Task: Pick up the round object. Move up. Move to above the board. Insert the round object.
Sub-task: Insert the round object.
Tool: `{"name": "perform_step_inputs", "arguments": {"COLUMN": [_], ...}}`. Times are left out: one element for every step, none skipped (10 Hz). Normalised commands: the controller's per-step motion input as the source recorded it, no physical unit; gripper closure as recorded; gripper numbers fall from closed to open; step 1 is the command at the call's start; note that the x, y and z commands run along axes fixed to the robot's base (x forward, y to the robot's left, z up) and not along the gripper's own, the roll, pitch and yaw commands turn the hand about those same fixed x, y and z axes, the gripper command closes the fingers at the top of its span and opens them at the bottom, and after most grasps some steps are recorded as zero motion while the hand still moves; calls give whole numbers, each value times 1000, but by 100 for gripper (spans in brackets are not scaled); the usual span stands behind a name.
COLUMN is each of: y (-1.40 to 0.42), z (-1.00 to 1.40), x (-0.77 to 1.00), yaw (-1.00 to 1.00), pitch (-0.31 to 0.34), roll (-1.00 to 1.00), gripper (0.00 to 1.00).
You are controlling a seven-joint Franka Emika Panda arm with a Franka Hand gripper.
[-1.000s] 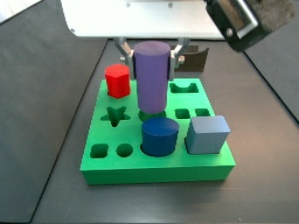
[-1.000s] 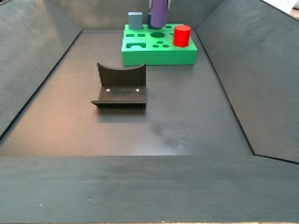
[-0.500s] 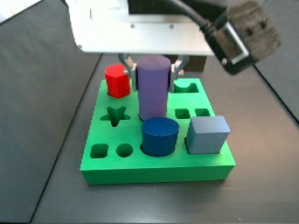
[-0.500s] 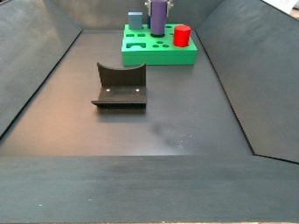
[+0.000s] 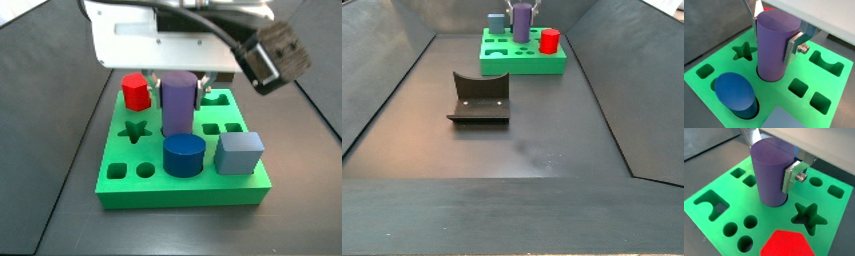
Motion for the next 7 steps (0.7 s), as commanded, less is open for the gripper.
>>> {"name": "perform_step_inputs", "arguments": {"y": [86,0,0,0,0,0,0], "z": [-417,-649,-686,-694,-71,0,0], "x": [83,0,0,0,-11,0,0], "yaw": [0,0,11,37,0,0,0], "pitch": [-30,-161,-196,-183,-81,0,0], "roll": [47,150,197,209,0,24,11], "gripper": [100,100,100,100,100,100,100]}}
